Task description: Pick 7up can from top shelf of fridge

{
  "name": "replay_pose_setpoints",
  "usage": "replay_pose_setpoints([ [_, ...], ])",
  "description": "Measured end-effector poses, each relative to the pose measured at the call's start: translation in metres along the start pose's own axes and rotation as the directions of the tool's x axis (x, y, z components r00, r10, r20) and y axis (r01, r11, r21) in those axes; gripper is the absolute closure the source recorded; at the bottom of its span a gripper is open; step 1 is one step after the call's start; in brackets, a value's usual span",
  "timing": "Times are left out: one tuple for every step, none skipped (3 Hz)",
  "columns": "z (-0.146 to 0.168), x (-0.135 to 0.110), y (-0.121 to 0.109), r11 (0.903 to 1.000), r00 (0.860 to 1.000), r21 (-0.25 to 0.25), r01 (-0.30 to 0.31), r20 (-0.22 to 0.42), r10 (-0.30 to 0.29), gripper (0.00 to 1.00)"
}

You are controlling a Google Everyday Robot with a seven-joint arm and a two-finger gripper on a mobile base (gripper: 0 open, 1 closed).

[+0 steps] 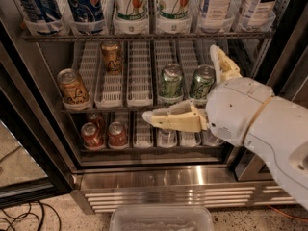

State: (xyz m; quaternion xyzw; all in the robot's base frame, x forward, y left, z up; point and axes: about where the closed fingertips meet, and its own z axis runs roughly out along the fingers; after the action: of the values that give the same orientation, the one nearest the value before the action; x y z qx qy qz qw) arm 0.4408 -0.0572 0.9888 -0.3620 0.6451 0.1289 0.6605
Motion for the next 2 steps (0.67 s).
replay_pose_setpoints([
  [-0.003, 0.017, -0.007, 0.989, 0.999, 0.145, -0.029, -0.016, 0.031, 0.0],
  [-0.015, 0.021, -0.029, 0.9539, 0.997, 0.293, -0.064, -0.017, 0.072, 0.0],
])
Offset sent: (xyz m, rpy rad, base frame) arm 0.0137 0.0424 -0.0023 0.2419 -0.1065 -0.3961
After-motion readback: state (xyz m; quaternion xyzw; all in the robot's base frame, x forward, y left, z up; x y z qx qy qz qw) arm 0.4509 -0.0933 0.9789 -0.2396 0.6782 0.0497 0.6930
